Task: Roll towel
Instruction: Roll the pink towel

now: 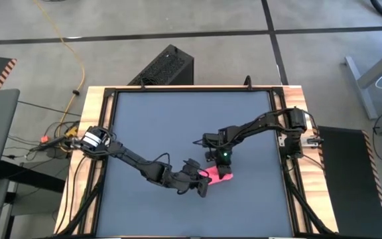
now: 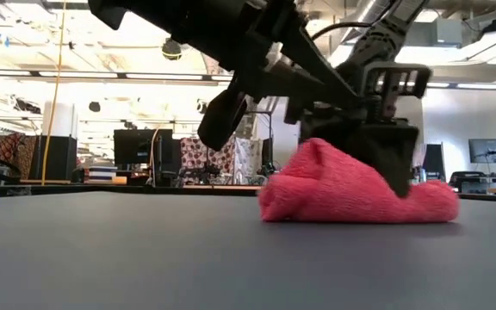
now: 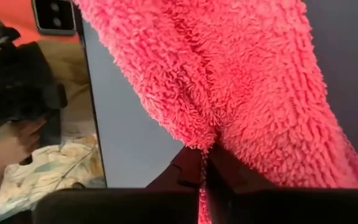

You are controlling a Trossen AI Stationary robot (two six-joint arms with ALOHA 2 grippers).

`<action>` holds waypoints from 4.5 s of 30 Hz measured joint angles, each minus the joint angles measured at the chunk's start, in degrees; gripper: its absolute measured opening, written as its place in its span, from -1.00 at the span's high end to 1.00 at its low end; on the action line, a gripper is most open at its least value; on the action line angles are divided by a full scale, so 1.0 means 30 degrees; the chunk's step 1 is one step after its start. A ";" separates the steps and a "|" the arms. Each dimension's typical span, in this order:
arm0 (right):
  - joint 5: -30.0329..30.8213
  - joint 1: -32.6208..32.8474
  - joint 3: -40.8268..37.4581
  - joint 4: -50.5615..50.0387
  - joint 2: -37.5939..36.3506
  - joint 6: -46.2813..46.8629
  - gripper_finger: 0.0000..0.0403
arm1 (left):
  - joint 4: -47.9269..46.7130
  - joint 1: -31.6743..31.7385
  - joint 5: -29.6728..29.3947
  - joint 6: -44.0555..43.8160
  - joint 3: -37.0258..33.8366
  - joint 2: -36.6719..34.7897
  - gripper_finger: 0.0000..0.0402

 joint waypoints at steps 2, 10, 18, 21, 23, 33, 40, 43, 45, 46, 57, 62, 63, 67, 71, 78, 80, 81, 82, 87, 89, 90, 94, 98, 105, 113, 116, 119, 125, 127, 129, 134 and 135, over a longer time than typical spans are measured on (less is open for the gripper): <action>0.0184 0.0003 0.0424 0.0171 0.0044 -0.0038 0.82 | -0.0072 0.0015 0.0019 0.0007 0.0000 0.0000 1.00; 0.0160 0.0148 0.1065 0.0221 0.0014 -0.0127 0.82 | -0.2503 -0.0093 0.0132 -0.0470 -0.0007 0.0007 1.00; 0.0127 0.0755 0.1065 0.0118 0.0007 -0.0527 0.43 | -0.2289 -0.0378 0.0149 -0.0106 -0.0007 0.0007 1.00; 0.1098 0.1208 0.1076 0.0101 -0.0015 -0.0544 0.16 | -0.2300 -0.0370 0.0263 -0.0137 -0.0007 0.0007 1.00; 0.1902 0.1447 0.1097 0.0045 -0.0036 -0.0376 -0.02 | -0.2334 -0.0356 0.0312 -0.0066 -0.0007 0.0007 1.00; 0.3738 0.1857 0.1109 0.0086 -0.0750 0.0738 -0.30 | -0.2563 -0.0206 0.0561 0.0373 -0.0015 0.0007 1.00; 0.7686 0.2275 0.1070 -0.0332 -0.4043 0.1212 -0.29 | -0.3880 0.0262 0.0665 0.1531 -0.0029 0.0007 1.00; 0.8355 0.2356 0.1080 -0.0833 -0.5210 0.1374 -0.29 | -0.4948 0.0378 0.0818 0.2499 -0.0036 0.0014 1.00; 0.8666 0.2348 0.1080 -0.1197 -0.5777 0.1808 -0.29 | -0.5182 0.0475 0.1409 0.3284 -0.0044 0.0022 1.00; 0.8731 0.2348 0.1080 -0.1327 -0.6050 0.1958 -0.29 | -0.5059 0.0532 0.1824 0.3638 -0.0044 0.0022 1.00; 1.0925 0.2399 0.1080 -0.3880 -0.7315 0.2243 -0.29 | -0.2592 0.1042 0.4149 0.5262 -0.0036 0.0022 0.39; 1.1269 0.2445 0.1080 -0.3826 -0.7308 0.2210 -0.29 | -0.5313 0.1173 0.3671 0.4406 -0.0007 0.0022 0.13; 1.1297 0.2501 0.1080 -0.3757 -0.7308 0.2210 -0.29 | -0.6202 0.1174 0.3612 0.4216 -0.0015 0.0077 0.11; 1.1728 0.2775 0.1080 -0.3728 -0.7308 0.2188 -0.29 | -0.7824 0.1195 0.3802 0.3914 -0.0029 0.0168 0.10; 1.2007 0.3022 0.1080 -0.3721 -0.7315 0.2159 -0.29 | -0.7800 0.1195 0.3477 0.3904 -0.0029 0.0160 0.10; 1.3034 0.3362 0.1080 -0.3729 -0.7315 0.2047 -0.29 | -0.7918 0.1348 0.3811 0.3243 0.0000 0.0408 0.10; 1.3888 0.3559 0.1080 -0.3706 -0.7315 0.1607 -0.29 | -0.7938 0.1356 0.3643 0.2998 0.0000 0.0408 0.10; 1.4115 0.3601 0.1080 -0.3706 -0.7315 0.1511 -0.29 | -0.7923 0.1350 0.3539 0.2950 0.0000 0.0408 0.10; 1.4189 0.3670 0.1080 -0.3692 -0.7315 0.1503 -0.29 | -0.7838 0.1348 0.3494 0.2943 0.0000 0.0413 0.10; 1.4168 0.3619 0.1080 -0.3699 -0.7315 0.1489 -0.29 | -0.7980 0.1413 0.3603 0.2226 -0.0007 0.0415 0.10; 1.4168 0.3615 0.1080 -0.3698 -0.7315 0.1489 -0.29 | -0.8151 0.1532 0.3964 0.2038 -0.0080 0.0415 0.14; 1.4162 0.3616 0.1080 -0.3692 -0.7315 0.1494 -0.29 | -0.8292 0.1556 0.4076 0.1881 -0.0080 0.0415 0.18; 1.4139 0.3616 0.1080 -0.3702 -0.7315 0.1503 -0.29 | -0.8818 0.1574 0.4082 0.1631 -0.0082 0.0415 0.47; 1.4139 0.3616 0.1080 -0.3706 -0.7315 0.1503 -0.29 | -0.8922 0.1602 0.4098 0.1604 -0.0095 0.0415 0.88; 1.4113 0.3602 0.1080 -0.3706 -0.7315 0.1511 -0.29 | -0.9345 0.1611 0.3485 0.0113 -0.0095 0.0423 0.99; 1.4110 0.3602 0.1080 -0.3724 -0.7315 0.1518 -0.29 | -0.7323 0.1638 0.4649 0.2235 -0.0029 0.0432 0.95; 1.4117 0.3594 0.1080 -0.3855 -0.7315 0.1514 -0.29 | -0.5765 0.1626 0.5539 0.2338 -0.0029 0.0444 0.80; 1.4117 0.3478 0.1080 -0.4207 -0.7315 0.1511 -0.29 | -0.4903 0.1618 0.6281 0.2480 -0.0029 0.0444 0.58; 1.4168 0.3125 0.1087 -0.4868 -0.7315 0.1404 -0.29 | -0.3869 0.1640 0.7121 0.2707 -0.0019 0.0444 0.13; 1.4188 0.3062 0.1087 -0.5415 -0.7315 0.1207 -0.29 | -0.3973 0.1640 0.6863 0.2454 0.0178 0.0444 0.03; 1.4197 0.3073 0.1087 -0.6090 -0.7315 0.1149 -0.29 | -0.4328 0.1640 0.6164 0.2424 0.0708 0.0444 -0.02; 1.4772 0.3534 0.0907 -0.7280 -0.7752 0.0848 -0.29 | -0.9376 0.2183 0.4609 0.3273 0.3371 0.0437 -0.04; 1.4997 0.3658 0.0734 -0.7286 -0.7970 0.0853 -0.29 | -1.0576 0.2385 0.4486 0.3725 0.4079 0.0447 -0.04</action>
